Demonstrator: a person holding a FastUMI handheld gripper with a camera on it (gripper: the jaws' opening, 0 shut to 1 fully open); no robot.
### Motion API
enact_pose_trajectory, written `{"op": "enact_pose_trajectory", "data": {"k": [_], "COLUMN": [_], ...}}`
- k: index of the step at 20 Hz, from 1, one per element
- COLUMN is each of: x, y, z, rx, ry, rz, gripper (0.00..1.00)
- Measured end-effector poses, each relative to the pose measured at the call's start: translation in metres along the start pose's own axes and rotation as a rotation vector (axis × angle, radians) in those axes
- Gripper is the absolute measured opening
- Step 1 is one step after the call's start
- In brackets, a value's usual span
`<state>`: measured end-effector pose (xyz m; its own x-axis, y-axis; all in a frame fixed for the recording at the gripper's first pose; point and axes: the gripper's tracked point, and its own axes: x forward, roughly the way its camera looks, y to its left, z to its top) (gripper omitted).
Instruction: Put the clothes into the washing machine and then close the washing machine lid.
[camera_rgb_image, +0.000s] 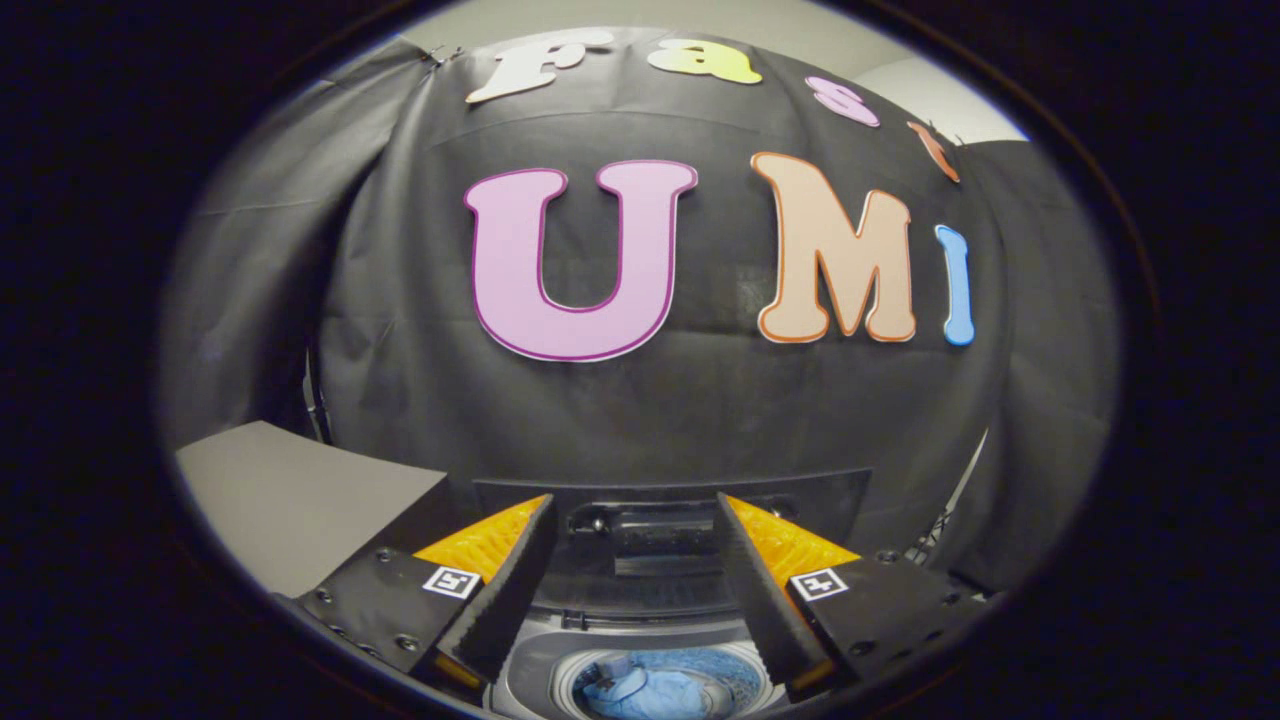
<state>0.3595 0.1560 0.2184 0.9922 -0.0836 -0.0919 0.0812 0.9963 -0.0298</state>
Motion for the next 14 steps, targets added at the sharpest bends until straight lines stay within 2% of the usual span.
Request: {"op": "enact_pose_trajectory", "data": {"k": [5, 8, 11, 14], "x": [0.04, 0.066, 0.09, 0.102], "y": [0.002, 0.001, -0.004, -0.006], "z": [0.017, 0.022, 0.012, -0.014], "rx": [0.014, -0.019, -0.058, -0.076], "ry": [-0.016, -0.027, -0.005, 0.068], "rz": [-0.03, -0.065, -0.106, -0.112], "gripper": [0.97, 0.98, 0.98, 0.98]}}
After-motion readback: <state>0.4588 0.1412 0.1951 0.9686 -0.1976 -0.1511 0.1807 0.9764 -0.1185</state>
